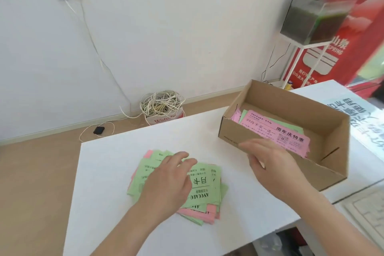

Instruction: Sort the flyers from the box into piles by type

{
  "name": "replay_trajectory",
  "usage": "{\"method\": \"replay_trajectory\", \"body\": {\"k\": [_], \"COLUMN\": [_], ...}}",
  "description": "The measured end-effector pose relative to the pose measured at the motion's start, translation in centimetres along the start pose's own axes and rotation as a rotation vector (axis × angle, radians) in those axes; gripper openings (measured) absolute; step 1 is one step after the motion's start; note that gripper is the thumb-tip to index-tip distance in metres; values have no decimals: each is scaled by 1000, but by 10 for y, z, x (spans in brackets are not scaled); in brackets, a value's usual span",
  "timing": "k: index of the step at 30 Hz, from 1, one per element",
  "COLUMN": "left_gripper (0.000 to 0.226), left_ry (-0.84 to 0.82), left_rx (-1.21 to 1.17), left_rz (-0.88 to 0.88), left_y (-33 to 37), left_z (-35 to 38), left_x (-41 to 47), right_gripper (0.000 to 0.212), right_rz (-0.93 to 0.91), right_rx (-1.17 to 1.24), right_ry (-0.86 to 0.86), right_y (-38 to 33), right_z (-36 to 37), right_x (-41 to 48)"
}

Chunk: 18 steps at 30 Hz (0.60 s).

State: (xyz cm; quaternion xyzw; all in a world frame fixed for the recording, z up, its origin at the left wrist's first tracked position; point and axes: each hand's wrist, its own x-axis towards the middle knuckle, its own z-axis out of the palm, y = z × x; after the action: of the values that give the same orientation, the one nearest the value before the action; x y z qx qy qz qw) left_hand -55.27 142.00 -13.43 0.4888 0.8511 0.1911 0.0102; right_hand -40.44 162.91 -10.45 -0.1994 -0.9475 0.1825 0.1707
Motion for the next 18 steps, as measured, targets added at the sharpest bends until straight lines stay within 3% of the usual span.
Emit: {"method": "replay_trajectory", "body": {"k": [2, 4, 7, 11, 14, 18], "left_gripper": [31, 31, 50, 55, 57, 73], "left_ry": [116, 137, 12, -106, -103, -156], "left_rx": [-91, -105, -59, -91, -108, -324], "left_rz": [132, 203, 150, 54, 75, 109], "left_y": [18, 42, 66, 85, 96, 115], "left_z": [0, 2, 23, 55, 72, 83], "left_x": [27, 59, 102, 144, 169, 197], "right_gripper": [33, 44, 50, 65, 63, 49], "right_rz": [43, 145, 294, 276, 293, 338], "right_rx": [-135, -257, -351, -379, -390, -459], "right_ry": [95, -3, -159, -40, 87, 139], "right_y": [21, 42, 65, 77, 86, 118], "right_z": [-20, -32, -24, -6, -3, -6], "right_x": [0, -1, -9, -18, -13, 4]}}
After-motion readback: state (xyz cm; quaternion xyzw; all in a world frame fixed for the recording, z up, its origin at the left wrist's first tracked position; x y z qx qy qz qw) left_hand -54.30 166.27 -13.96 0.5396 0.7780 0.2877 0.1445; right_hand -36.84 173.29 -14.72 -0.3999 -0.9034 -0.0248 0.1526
